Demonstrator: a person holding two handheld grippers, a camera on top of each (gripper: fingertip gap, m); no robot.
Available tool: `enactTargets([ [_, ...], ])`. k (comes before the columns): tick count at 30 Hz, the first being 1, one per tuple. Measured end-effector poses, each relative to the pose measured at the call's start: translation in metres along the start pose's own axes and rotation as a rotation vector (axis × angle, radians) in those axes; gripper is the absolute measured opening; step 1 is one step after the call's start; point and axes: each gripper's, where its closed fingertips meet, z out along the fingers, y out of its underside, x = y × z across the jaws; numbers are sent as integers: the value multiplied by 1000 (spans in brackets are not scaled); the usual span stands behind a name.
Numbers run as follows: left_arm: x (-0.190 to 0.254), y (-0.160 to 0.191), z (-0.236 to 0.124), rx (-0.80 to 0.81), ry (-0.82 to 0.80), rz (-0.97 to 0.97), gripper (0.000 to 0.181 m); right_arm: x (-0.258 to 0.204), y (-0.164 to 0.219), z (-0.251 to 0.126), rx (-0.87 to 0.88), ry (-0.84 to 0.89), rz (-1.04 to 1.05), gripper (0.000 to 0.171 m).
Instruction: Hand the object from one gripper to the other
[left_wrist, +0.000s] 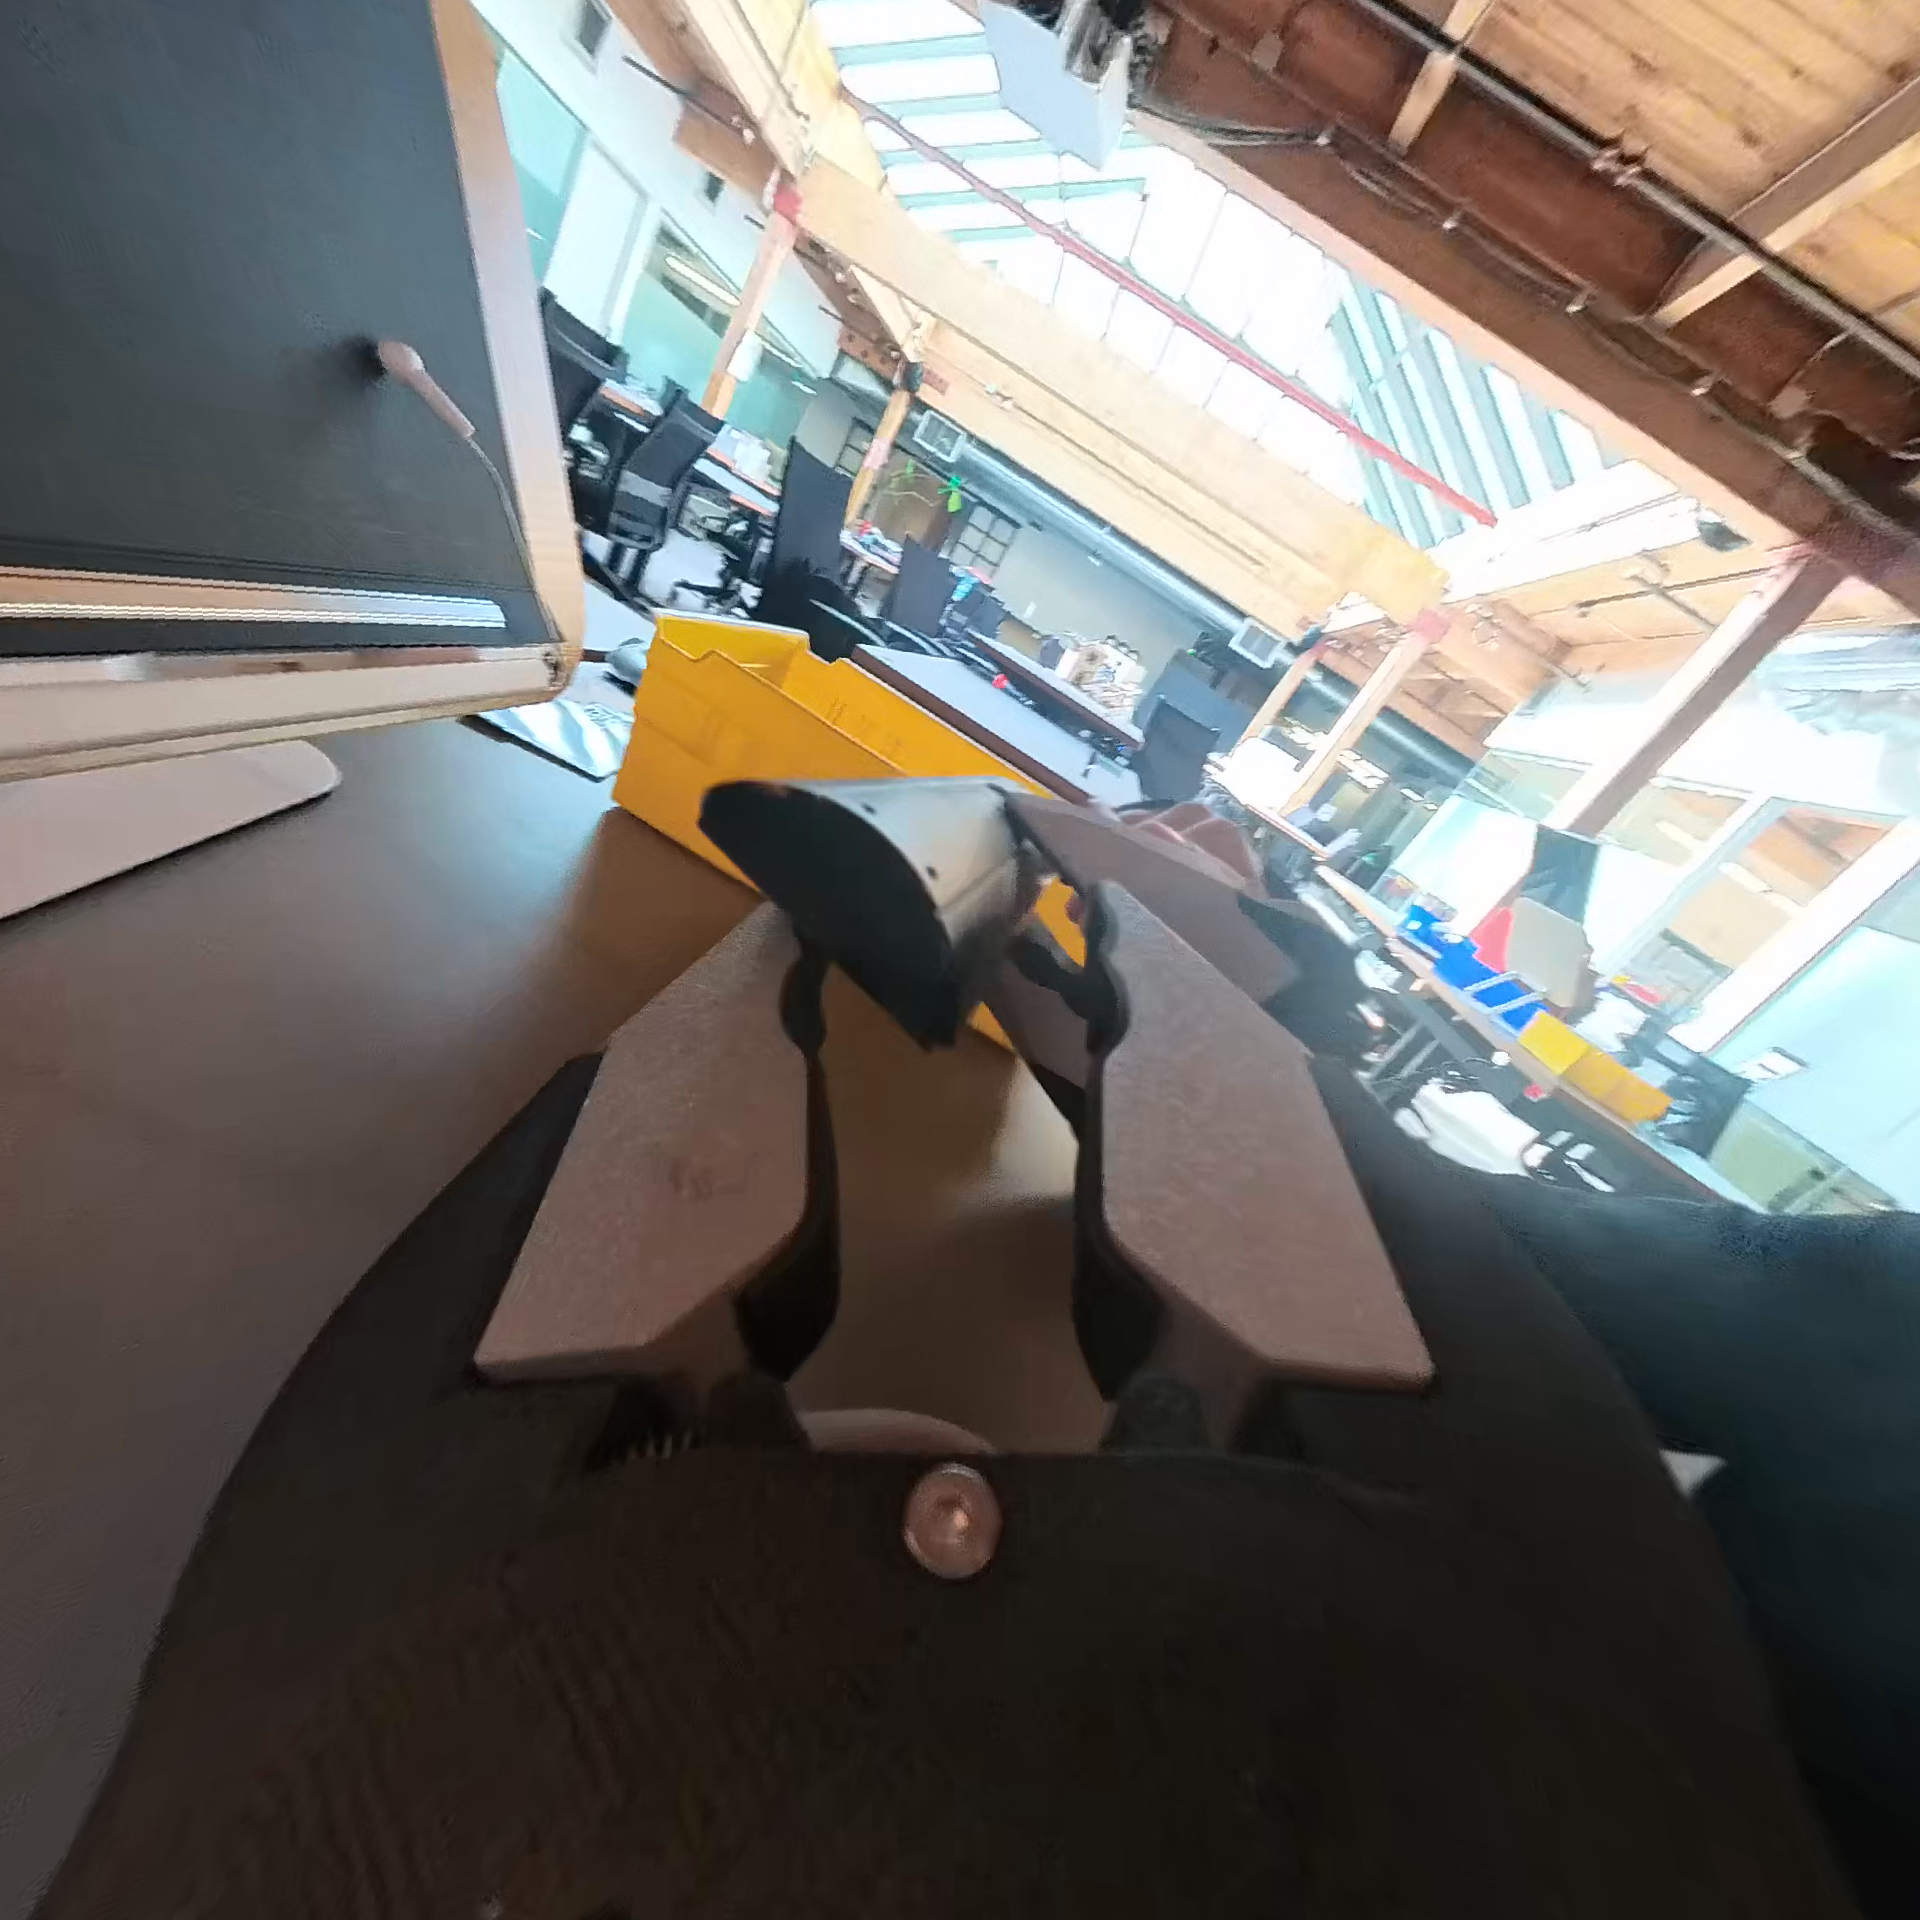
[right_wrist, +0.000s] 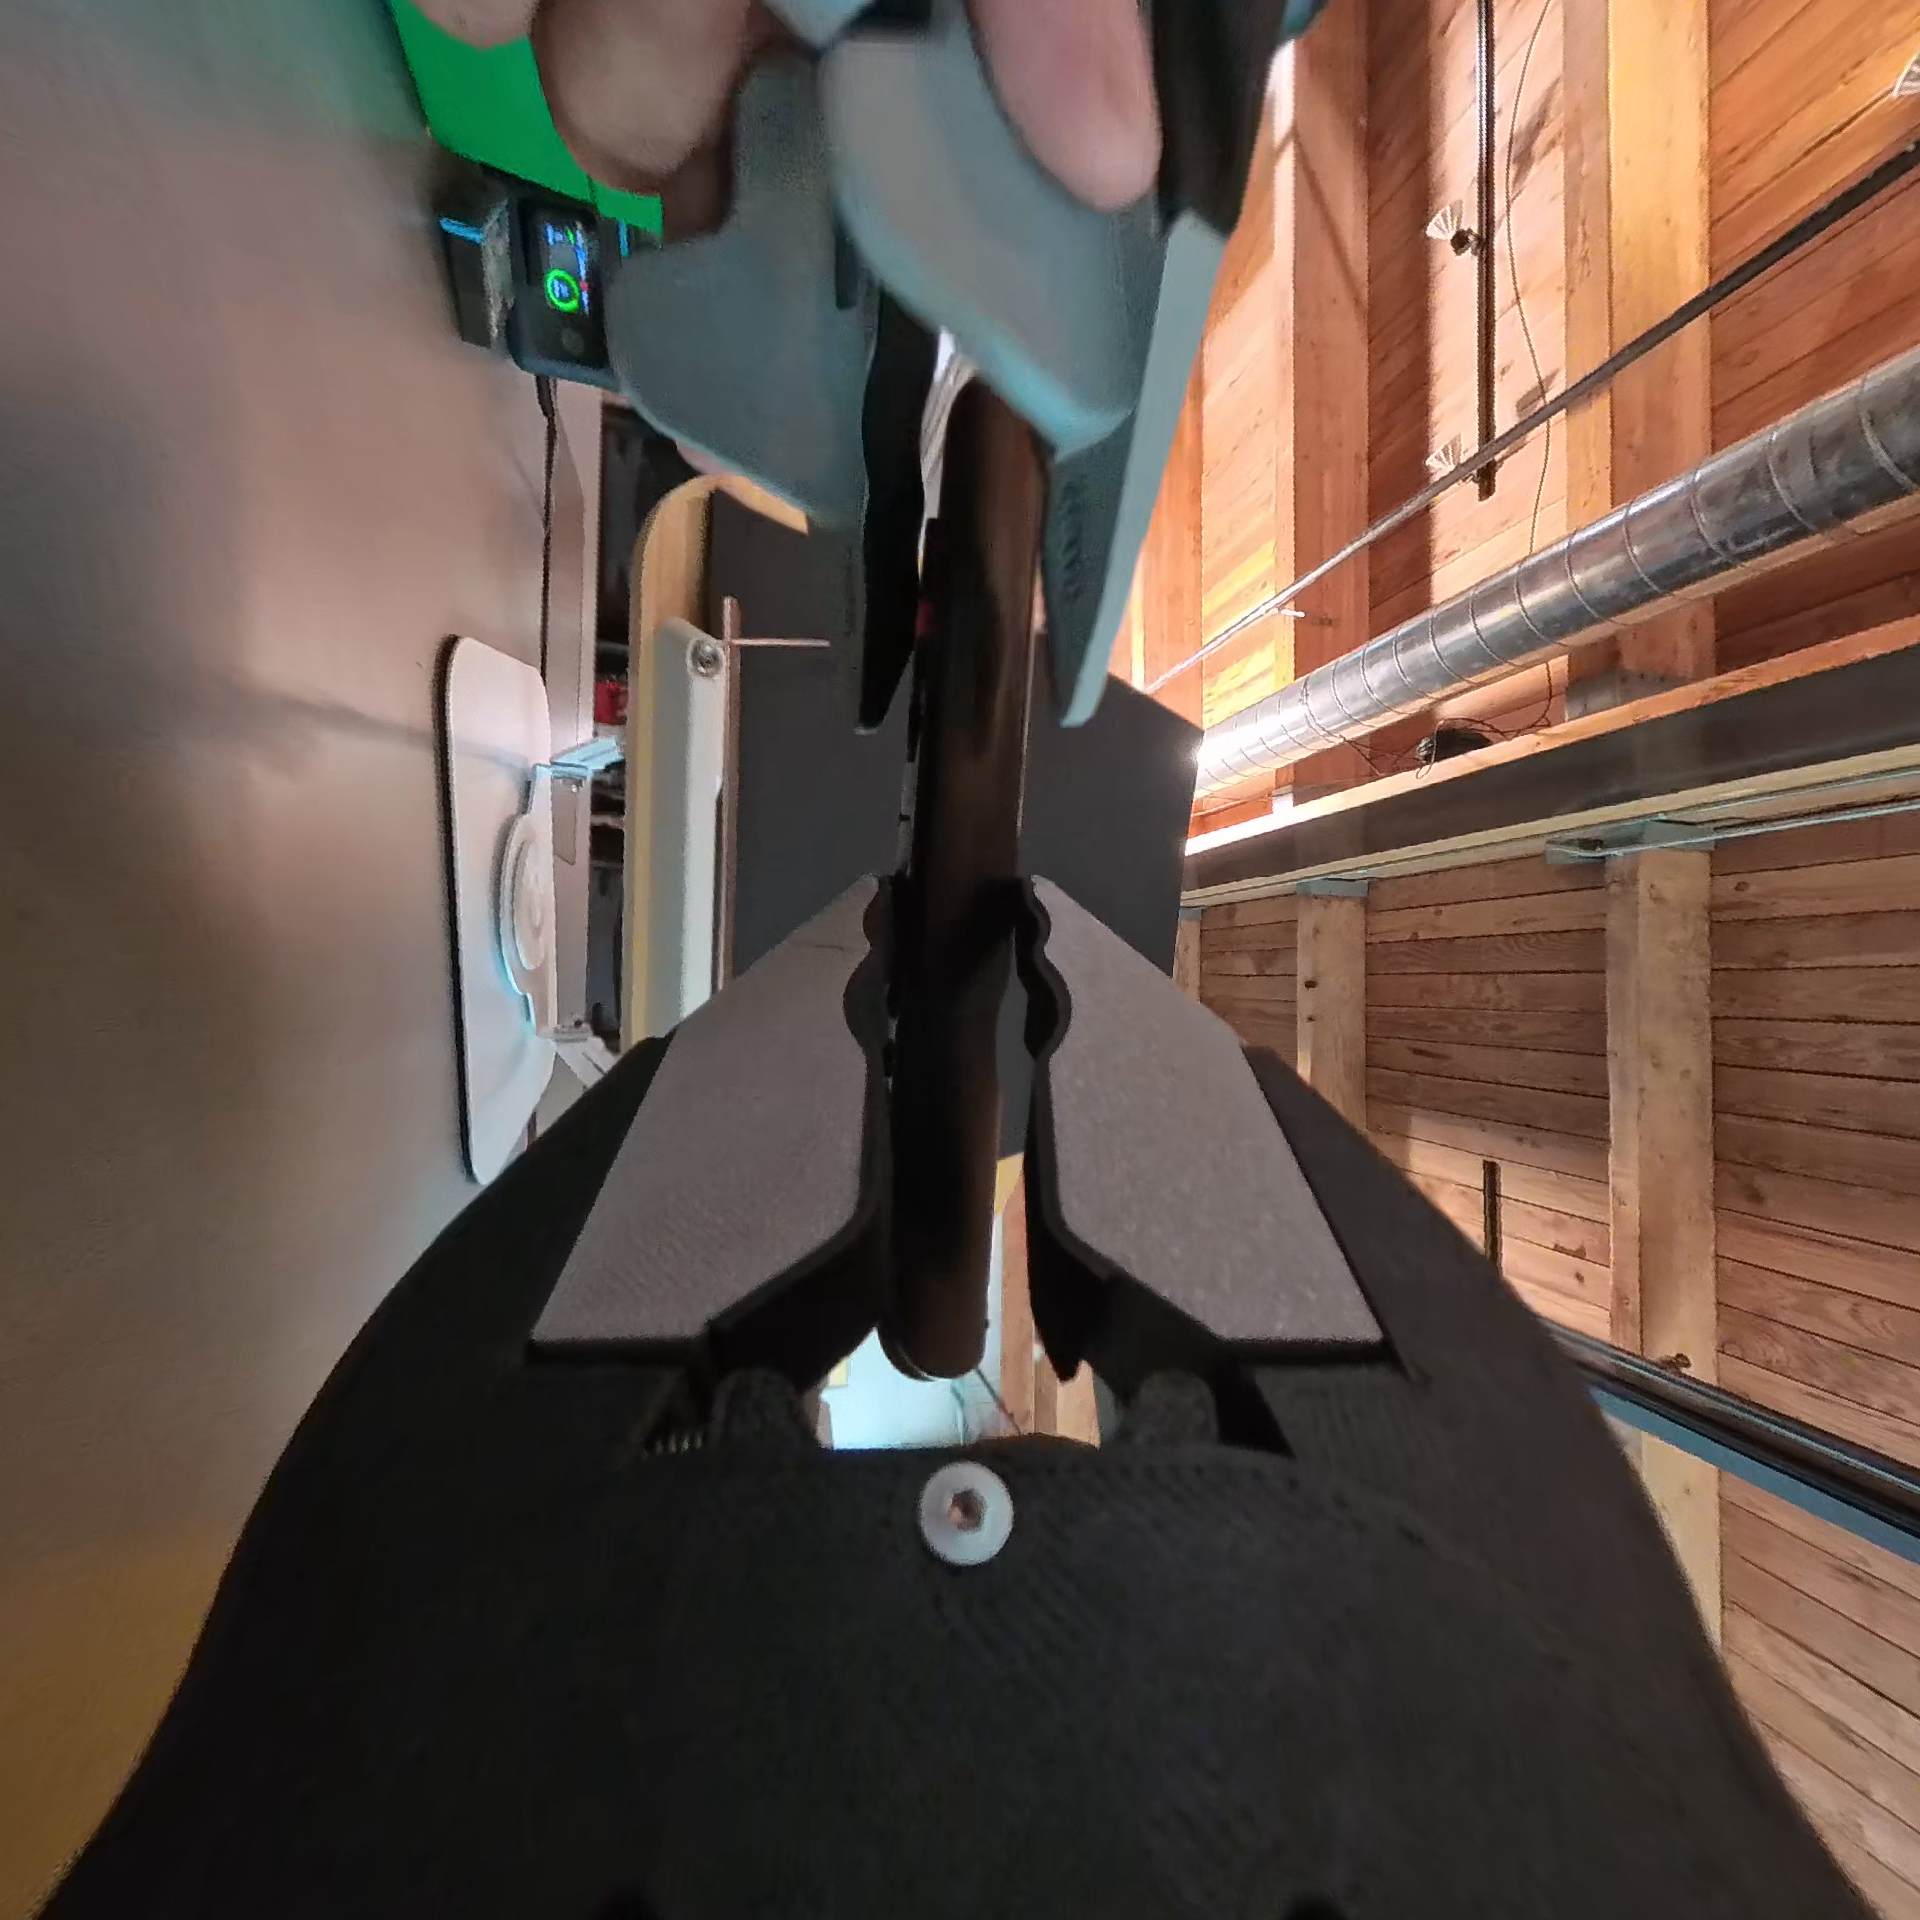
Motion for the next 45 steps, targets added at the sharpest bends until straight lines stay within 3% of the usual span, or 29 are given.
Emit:
enactTargets([
  [2, -8, 0, -1, 15, -51, 21, 36, -2, -7, 0, 7, 4, -17, 20],
  [7, -11, -2, 0, 47, -20, -87, 49, -6, -25, 0, 45, 20, -89, 20],
  [14, -20, -6, -5, 58, -70, -38, 37, -14, -26, 4, 56, -12, -14, 25],
  [17, -24, -14, -12, 87, -91, -24, 34, -14, -19, 3, 66, -59, 161, 28],
  [21, -28, -26, -23, 116, -147, 64, 29, -21, 1, 0, 115, -246, 660, 43],
  [23, -32, -25, -25, 84, -211, 160, 23, -25, 8, -5, 154, -354, 871, 31],
  [25, -35, -19, -23, 12, -264, 283, 22, -23, 13, -7, 193, -403, 1033, 31],
  [30, -18, -2, -9, -73, -204, 400, 22, -31, -5, -13, 288, -576, 1289, 54],
  [34, 24, 9, 0, -84, 13, 488, 22, -32, -31, -20, 367, -654, 1295, 51],
  [36, 43, 16, 2, -88, 94, 556, 23, -37, -46, -29, 425, -745, 1249, 33],
  [38, 50, 25, 4, -121, 106, 634, 23, -42, -51, -32, 429, -773, 1171, 29],
  [45, 54, 30, 10, -120, 101, 621, 40, -38, -29, -21, 299, -524, 806, 22],
])
